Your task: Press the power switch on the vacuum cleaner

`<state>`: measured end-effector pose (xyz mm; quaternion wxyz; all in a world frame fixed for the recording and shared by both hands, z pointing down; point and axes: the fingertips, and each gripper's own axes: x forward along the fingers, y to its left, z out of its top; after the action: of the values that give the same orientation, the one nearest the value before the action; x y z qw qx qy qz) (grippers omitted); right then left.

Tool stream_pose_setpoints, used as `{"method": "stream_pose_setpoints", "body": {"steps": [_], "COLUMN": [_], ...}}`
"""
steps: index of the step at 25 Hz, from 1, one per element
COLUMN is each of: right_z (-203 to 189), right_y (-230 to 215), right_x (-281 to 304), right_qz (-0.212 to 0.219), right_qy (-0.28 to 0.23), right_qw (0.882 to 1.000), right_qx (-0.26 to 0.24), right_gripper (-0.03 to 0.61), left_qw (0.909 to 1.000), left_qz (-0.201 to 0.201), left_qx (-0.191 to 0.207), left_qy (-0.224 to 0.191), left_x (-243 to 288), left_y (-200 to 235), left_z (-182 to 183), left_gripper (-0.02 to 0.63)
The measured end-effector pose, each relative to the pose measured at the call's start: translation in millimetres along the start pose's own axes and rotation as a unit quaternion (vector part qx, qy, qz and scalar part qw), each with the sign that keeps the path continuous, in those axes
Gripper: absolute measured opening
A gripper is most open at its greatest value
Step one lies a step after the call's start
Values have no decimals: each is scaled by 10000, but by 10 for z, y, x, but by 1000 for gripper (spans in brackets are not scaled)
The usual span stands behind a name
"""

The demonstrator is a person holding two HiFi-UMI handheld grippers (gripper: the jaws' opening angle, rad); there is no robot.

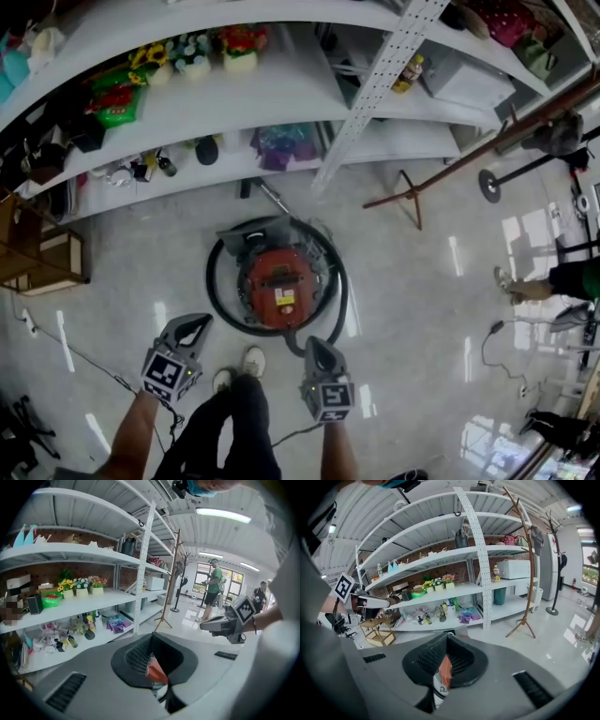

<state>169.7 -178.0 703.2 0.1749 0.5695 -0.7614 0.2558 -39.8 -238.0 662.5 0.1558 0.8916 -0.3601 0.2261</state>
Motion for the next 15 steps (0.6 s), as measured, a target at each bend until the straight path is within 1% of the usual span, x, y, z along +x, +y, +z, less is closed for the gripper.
{"method": "stream_pose_setpoints", "body": {"steps": [2,6,10,15], "right_z": [-73,-261,-417,-612], "right_y": [-10,-41,-74,-162], "right_x": [99,288,422,587], "right_qz": [15,50,79,74], "right_qy": [43,83,154,268], "right_qw": [10000,9999,9998,9994], "right_qx": [30,28,98,196], "right_gripper": [9,9,9,9], "left_qw": [10000,9998,9999,9995], "left_qz": [-25,9,-68,-88], "left_qx": [12,-200,-62,-188], "left_qy": [63,16,108,218], "left_x": [78,237,356,472], "left_y": [12,30,32,21], "left_z": [-134,-279,-468,-691], "left_gripper": [8,8,8,8]}}
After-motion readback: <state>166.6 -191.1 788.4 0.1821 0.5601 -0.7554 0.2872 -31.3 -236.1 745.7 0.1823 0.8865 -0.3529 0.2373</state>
